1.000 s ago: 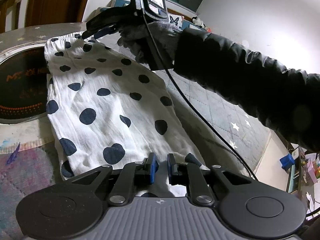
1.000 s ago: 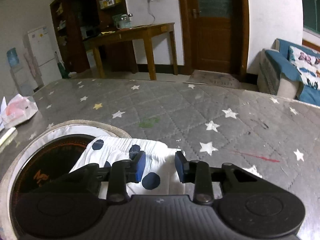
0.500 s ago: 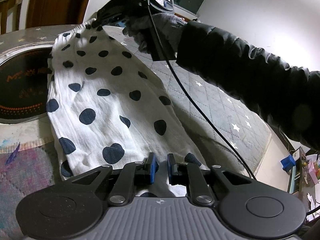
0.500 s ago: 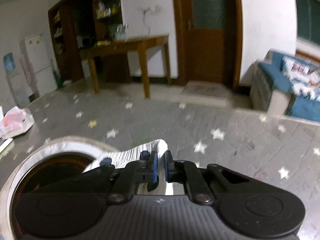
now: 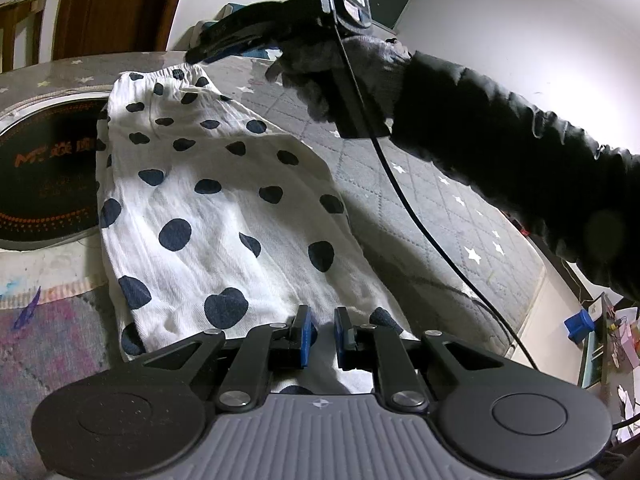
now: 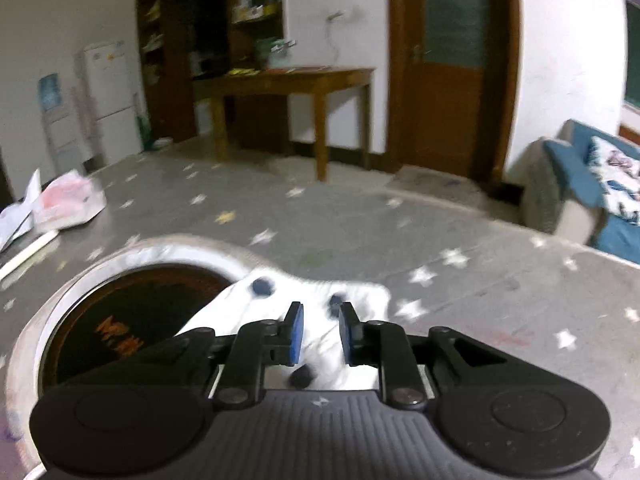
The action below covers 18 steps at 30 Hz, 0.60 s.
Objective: Fold clothes
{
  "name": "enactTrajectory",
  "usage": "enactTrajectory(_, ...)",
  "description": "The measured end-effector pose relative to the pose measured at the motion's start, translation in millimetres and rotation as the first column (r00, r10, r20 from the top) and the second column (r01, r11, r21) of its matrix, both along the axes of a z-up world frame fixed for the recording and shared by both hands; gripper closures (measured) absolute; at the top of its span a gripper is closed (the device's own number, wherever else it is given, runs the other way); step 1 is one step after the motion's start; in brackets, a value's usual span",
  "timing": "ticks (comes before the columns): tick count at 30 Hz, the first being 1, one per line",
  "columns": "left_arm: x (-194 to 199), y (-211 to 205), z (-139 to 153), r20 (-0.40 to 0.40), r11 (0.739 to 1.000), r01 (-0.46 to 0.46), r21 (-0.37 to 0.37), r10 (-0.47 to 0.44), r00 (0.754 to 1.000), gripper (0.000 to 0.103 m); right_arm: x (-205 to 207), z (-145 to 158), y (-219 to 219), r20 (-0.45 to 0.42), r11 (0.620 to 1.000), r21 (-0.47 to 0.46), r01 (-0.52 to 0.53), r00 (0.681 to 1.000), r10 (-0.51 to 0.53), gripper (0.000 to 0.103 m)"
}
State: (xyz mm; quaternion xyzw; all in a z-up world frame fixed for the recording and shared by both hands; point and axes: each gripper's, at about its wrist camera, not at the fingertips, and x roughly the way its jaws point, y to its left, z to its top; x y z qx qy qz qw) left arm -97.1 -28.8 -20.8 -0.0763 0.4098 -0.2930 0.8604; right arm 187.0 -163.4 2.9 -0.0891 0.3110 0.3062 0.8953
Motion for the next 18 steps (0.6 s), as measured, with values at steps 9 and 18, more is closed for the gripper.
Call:
enactTrajectory(9, 0.9, 4.2, 3.9, -0.008, 1.0, -0.011, -0.014, 0.011, 1.0, 0.086, 16.9, -23.2, 8.3, -0.067, 1.0, 0.002, -0.001, 0.998, 0.001, 0.077)
enactTrajectory(18, 2.2, 15.2, 16.6, 0.01, 0.998, -0.056, -0.005, 0.056, 0.998, 0.079, 58.6, -21.0, -22.3, -0.108, 0.991, 0.094, 0.095, 0.991, -0.085, 0.058)
